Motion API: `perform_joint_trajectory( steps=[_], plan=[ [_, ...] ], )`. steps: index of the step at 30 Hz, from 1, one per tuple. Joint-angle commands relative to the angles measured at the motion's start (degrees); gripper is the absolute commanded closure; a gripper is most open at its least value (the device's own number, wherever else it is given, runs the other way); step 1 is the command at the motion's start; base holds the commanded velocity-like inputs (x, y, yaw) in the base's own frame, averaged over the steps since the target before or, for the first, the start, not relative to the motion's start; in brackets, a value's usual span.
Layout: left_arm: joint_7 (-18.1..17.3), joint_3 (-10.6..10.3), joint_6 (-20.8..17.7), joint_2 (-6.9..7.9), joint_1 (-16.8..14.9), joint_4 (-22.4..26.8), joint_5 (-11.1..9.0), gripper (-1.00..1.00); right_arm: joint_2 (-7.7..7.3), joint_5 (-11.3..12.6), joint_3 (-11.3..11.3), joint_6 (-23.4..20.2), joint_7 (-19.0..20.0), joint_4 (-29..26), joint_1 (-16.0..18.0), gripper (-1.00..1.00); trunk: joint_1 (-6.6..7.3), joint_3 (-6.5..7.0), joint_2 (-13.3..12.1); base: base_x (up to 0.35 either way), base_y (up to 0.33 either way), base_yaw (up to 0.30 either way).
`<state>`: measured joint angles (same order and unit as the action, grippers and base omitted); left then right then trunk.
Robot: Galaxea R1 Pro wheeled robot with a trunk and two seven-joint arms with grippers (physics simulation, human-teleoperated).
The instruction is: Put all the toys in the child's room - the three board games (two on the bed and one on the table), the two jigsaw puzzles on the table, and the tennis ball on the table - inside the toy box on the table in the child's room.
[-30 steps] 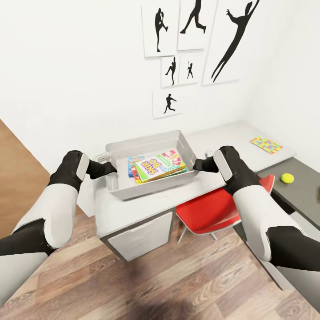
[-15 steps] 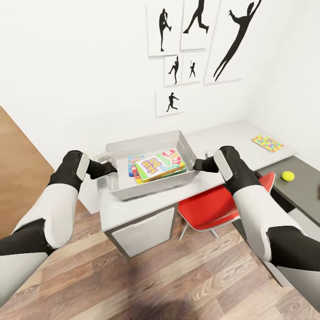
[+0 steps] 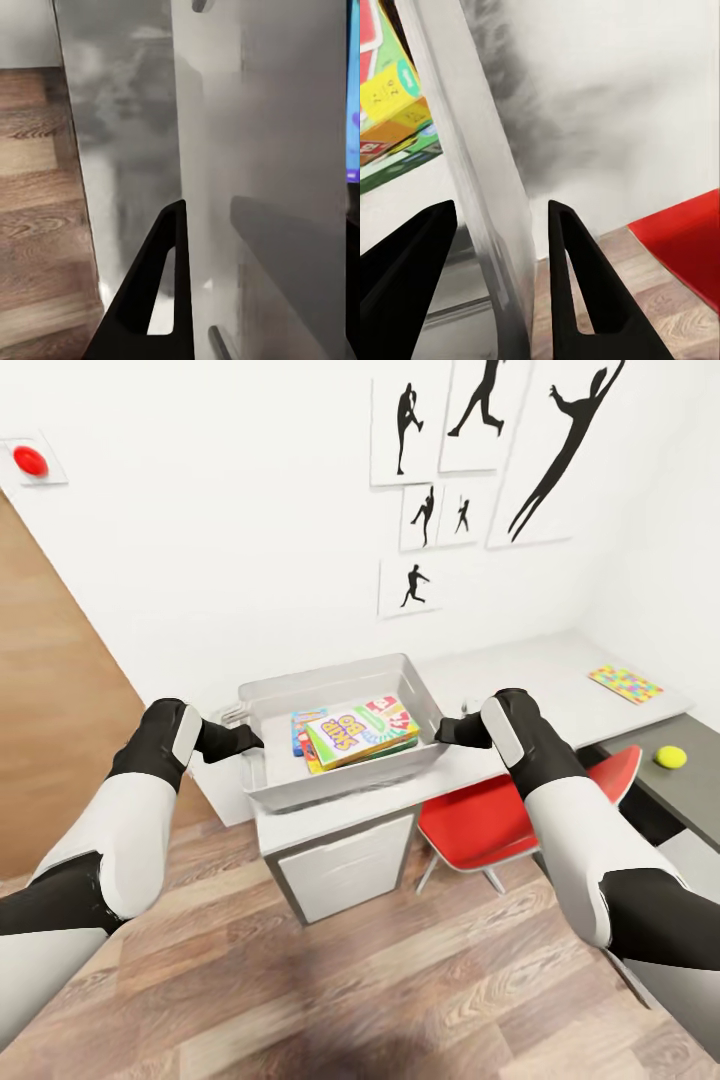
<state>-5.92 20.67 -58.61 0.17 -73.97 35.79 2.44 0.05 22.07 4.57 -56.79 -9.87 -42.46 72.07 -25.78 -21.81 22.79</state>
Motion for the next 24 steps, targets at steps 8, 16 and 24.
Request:
perform_joint_trajectory(
  steps=[8, 16, 24],
  plan=[
    [-0.50, -0.01, -0.41, 0.01, -0.03, -0.02, -2.58, 1.00, -0.13, 1.79, 0.09, 0.02, -0.50, -0.09, 0.09, 1.00, 0.00, -0.09, 0.13, -0.275, 0.050, 0.011],
    [-0.52, -0.01, -0.44, 0.01, -0.03, -0.02, -2.58, 1.00, -0.08, 1.83, 0.09, 0.02, -0.50, -0.08, 0.09, 1.00, 0.00, -0.09, 0.13, -0.055, 0.003, 0.001],
    [-0.50, -0.01, -0.41, 0.01, -0.03, -0.02, -2.55, 1.00, -0.15, 1.82, 0.09, 0.07, -0.50, -0.08, 0.09, 1.00, 0.00, -0.09, 0.13, -0.011, 0.000, 0.000]
  ],
)
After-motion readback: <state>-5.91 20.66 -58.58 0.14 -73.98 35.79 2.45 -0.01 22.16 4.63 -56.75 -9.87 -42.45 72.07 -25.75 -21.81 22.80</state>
